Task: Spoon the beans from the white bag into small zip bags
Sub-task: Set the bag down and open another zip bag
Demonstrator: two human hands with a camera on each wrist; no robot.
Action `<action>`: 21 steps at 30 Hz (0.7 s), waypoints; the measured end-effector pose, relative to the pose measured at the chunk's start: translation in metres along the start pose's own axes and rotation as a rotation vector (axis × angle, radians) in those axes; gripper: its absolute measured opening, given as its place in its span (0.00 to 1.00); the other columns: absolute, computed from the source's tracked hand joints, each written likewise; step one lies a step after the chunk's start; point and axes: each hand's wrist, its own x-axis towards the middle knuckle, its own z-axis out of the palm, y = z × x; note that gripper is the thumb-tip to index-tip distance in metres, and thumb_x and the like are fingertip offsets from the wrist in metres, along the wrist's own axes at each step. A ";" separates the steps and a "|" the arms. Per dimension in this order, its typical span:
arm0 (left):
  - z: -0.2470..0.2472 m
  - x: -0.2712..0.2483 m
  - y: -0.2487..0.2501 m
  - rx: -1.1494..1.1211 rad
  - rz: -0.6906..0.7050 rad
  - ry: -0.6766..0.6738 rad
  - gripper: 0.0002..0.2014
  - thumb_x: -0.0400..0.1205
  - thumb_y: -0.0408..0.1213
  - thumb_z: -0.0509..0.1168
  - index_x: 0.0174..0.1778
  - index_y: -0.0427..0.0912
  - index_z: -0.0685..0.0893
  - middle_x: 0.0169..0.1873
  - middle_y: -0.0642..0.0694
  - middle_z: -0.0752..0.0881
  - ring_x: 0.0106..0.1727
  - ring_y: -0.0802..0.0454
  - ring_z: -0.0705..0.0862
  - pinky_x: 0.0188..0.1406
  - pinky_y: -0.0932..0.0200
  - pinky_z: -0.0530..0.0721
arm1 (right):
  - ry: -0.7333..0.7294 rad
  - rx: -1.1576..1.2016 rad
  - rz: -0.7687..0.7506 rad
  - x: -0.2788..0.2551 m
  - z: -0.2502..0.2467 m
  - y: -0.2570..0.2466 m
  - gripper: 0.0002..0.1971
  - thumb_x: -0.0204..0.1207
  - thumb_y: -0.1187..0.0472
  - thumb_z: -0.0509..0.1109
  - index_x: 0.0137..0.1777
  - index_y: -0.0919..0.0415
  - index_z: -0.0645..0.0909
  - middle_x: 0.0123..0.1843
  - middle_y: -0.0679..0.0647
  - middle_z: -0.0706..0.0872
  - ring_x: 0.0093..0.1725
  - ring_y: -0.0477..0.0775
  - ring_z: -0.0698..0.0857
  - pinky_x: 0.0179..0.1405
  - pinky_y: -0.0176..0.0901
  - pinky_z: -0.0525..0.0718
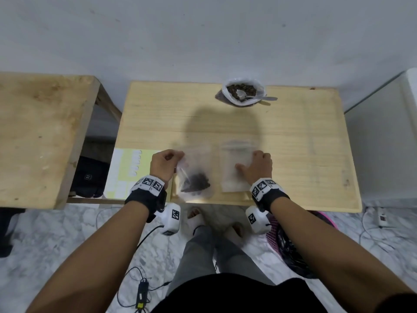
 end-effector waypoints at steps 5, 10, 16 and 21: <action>0.002 0.022 -0.004 0.186 0.006 -0.028 0.12 0.77 0.46 0.75 0.37 0.40 0.90 0.39 0.31 0.90 0.36 0.38 0.86 0.46 0.41 0.88 | -0.001 0.018 0.081 0.008 0.001 -0.003 0.32 0.69 0.49 0.81 0.67 0.64 0.73 0.67 0.63 0.76 0.67 0.64 0.77 0.66 0.52 0.78; 0.009 0.035 0.001 0.283 0.017 0.000 0.08 0.76 0.41 0.78 0.32 0.51 0.88 0.33 0.50 0.88 0.39 0.49 0.85 0.48 0.56 0.85 | -0.031 0.072 0.121 0.011 -0.003 -0.006 0.25 0.72 0.53 0.79 0.62 0.62 0.74 0.60 0.60 0.81 0.61 0.62 0.81 0.59 0.51 0.79; 0.010 0.043 0.007 0.433 0.024 -0.013 0.09 0.76 0.43 0.78 0.39 0.43 0.88 0.34 0.46 0.87 0.40 0.46 0.85 0.46 0.58 0.83 | 0.037 0.155 0.144 0.009 -0.010 -0.003 0.11 0.81 0.56 0.65 0.58 0.61 0.77 0.50 0.61 0.85 0.49 0.65 0.84 0.50 0.54 0.85; 0.007 0.046 0.022 0.552 0.047 0.032 0.12 0.79 0.46 0.75 0.48 0.41 0.86 0.45 0.44 0.88 0.49 0.44 0.86 0.50 0.57 0.80 | 0.067 0.249 0.064 0.011 -0.024 -0.002 0.11 0.85 0.57 0.59 0.59 0.62 0.77 0.46 0.57 0.83 0.42 0.58 0.78 0.42 0.41 0.71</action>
